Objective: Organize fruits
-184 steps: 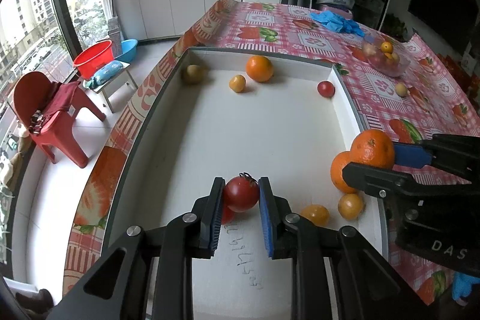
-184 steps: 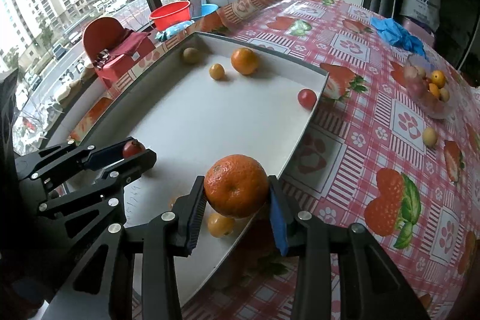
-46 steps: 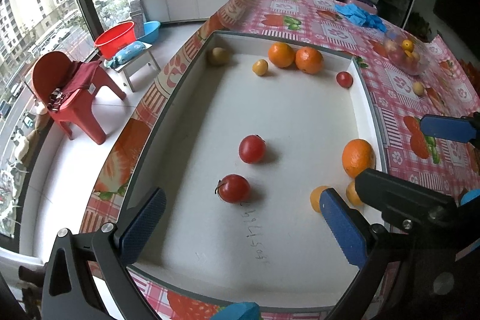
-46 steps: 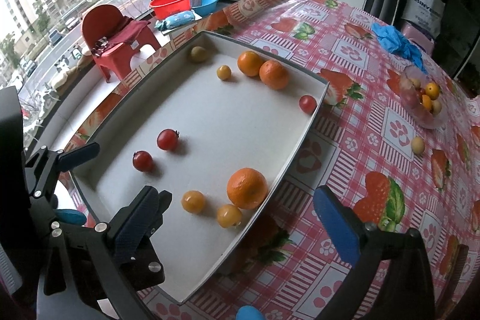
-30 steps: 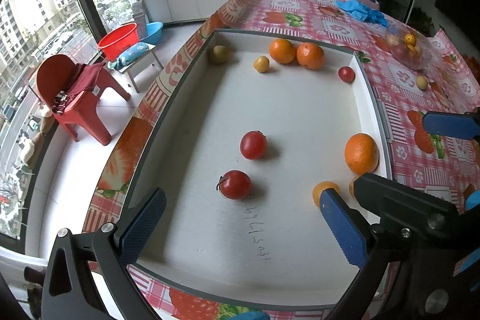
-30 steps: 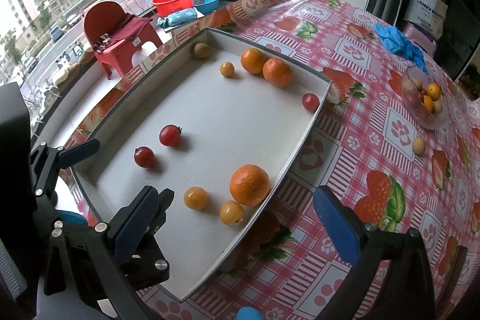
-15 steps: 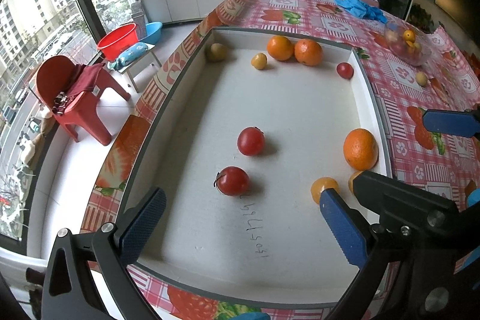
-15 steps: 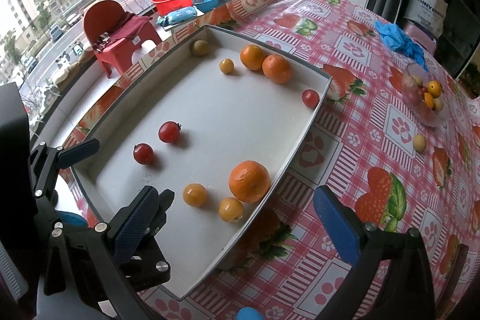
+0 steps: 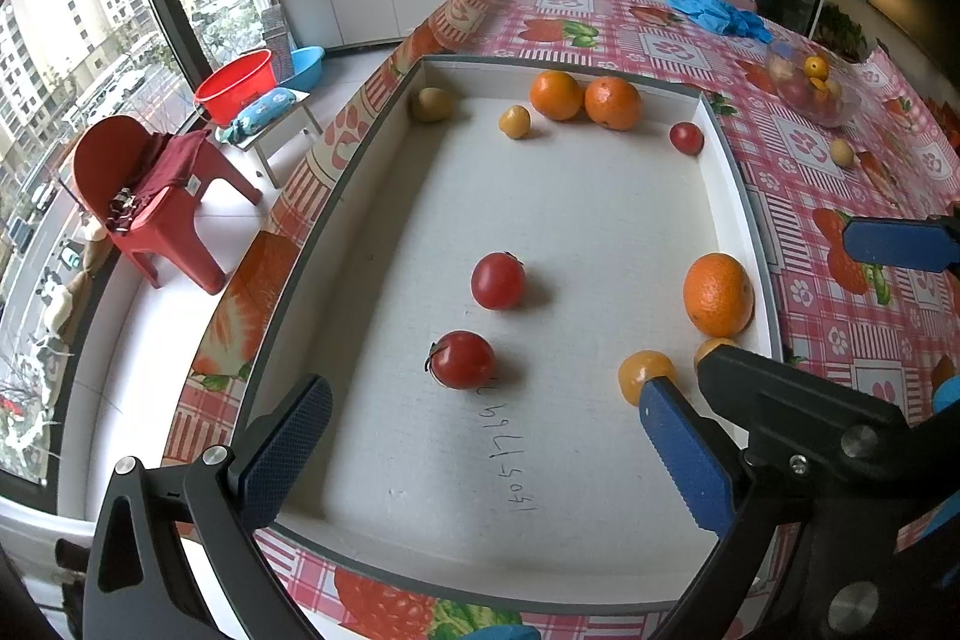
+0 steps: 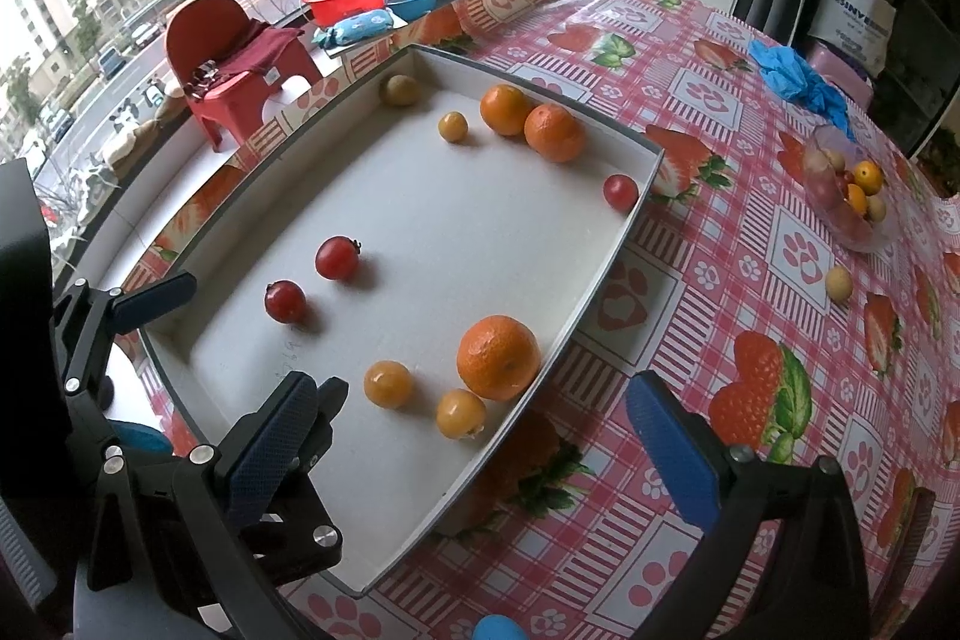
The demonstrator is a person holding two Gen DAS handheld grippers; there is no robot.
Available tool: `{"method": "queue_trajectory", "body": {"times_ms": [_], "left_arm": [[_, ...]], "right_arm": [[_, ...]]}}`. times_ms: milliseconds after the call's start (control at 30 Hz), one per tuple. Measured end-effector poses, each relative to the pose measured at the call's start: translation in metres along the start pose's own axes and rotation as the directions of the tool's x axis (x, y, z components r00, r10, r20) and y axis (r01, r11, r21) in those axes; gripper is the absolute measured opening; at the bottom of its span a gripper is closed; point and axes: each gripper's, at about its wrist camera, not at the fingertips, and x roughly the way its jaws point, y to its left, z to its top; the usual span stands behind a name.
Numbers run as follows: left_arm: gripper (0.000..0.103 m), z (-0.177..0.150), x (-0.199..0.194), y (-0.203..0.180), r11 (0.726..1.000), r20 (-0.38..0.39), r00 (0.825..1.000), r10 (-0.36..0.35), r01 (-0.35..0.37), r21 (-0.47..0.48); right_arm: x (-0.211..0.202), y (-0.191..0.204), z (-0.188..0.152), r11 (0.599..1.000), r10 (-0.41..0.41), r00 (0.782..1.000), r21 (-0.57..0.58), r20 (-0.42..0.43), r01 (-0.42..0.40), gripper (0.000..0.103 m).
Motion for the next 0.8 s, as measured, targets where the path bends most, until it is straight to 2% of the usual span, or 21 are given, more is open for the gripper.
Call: {"method": "queue_trajectory", "body": {"times_ms": [800], "left_arm": [[0.103,-0.0011,-0.0022,-0.0015,1.0,0.002,1.0,0.0,0.0,0.007]], "right_arm": [[-0.0003,0.0019,-0.0017,1.0,-0.004,1.0,-0.003,-0.005,0.004,0.103]]}}
